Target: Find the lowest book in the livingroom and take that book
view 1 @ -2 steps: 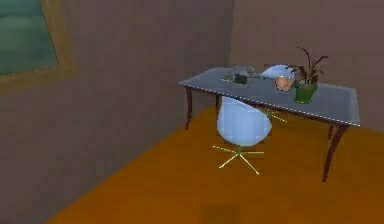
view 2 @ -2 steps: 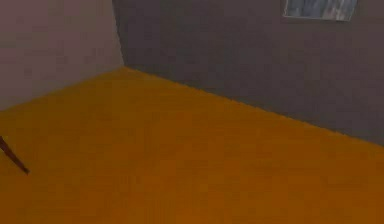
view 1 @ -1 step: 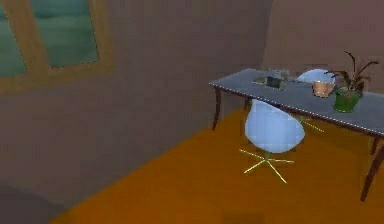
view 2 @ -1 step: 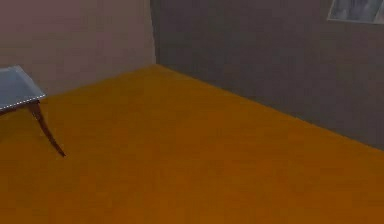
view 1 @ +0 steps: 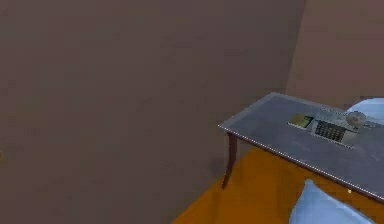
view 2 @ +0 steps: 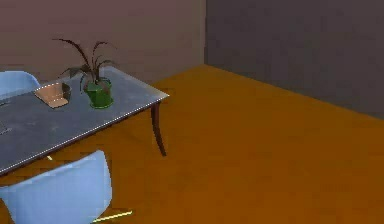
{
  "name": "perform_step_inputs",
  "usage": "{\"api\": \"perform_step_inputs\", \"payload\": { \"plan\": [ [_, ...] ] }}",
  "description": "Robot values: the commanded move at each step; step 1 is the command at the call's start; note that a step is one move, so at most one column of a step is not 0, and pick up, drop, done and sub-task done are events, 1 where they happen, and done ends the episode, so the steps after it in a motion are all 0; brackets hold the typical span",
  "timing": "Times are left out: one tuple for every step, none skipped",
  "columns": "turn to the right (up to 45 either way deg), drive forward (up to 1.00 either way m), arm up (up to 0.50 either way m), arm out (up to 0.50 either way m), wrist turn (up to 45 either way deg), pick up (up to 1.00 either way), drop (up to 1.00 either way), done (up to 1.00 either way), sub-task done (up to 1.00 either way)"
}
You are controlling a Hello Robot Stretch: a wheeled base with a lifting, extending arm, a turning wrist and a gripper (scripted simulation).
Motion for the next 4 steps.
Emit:
{"api": "perform_step_inputs", "payload": {
  "plan": [
    [-6.0,0.00,0.00,0.00,0.0,0.00,0.00,0.00,0.00],
    [0.0,0.15,0.00,0.00,0.0,0.00,0.00,0.00,0.00],
    [15.0,0.00,0.00,0.00,0.0,0.00,0.00,0.00,0.00],
    [0.0,0.30,0.00,0.00,0.0,0.00,0.00,0.00,0.00]
  ]
}}
